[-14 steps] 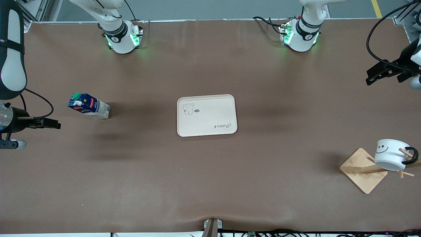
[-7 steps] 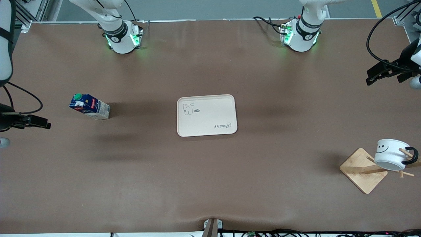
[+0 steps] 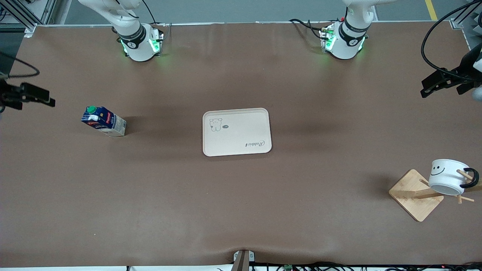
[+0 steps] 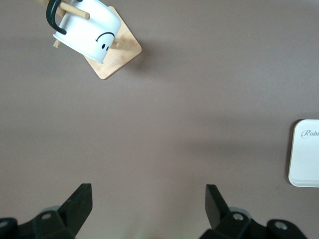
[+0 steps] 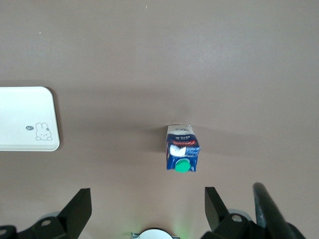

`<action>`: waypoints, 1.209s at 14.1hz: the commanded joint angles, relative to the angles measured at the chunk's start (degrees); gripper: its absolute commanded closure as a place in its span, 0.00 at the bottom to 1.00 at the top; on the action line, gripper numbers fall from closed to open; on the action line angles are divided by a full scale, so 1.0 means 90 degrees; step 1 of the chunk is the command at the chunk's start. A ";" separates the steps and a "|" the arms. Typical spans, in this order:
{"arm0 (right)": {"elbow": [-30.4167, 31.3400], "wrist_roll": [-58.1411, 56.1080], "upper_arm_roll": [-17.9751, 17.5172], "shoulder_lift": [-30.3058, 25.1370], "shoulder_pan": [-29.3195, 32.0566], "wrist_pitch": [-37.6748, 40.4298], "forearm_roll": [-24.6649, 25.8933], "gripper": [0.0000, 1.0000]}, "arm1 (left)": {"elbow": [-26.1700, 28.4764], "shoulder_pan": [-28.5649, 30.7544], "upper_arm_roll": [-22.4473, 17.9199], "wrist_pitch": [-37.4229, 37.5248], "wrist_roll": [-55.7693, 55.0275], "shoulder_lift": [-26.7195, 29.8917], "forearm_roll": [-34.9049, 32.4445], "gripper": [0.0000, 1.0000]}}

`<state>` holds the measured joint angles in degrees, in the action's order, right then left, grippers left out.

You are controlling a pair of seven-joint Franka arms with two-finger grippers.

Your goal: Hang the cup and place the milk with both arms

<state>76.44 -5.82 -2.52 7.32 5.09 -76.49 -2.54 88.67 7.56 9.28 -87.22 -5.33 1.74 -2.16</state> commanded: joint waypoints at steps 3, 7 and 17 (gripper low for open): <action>0.2012 0.0022 0.0016 -0.1397 -0.0057 -0.0992 -0.0030 0.00 | -0.0116 0.0029 -0.0025 -0.0016 0.0056 0.0041 0.0181 0.00; 0.2240 -0.0250 0.0006 -0.1526 -0.0057 -0.1479 0.0242 0.00 | -0.0116 0.0029 -0.0025 -0.0016 0.0065 0.0041 0.0181 0.00; 0.2191 -0.1199 0.0045 -0.1419 0.0021 -0.1530 0.0322 0.00 | -0.0135 0.0029 -0.0025 -0.0016 0.0065 0.0041 0.0211 0.00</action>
<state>95.49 -15.67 -1.94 -4.85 4.83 -89.89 0.14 87.92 7.56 9.27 -87.40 -5.33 1.75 -1.85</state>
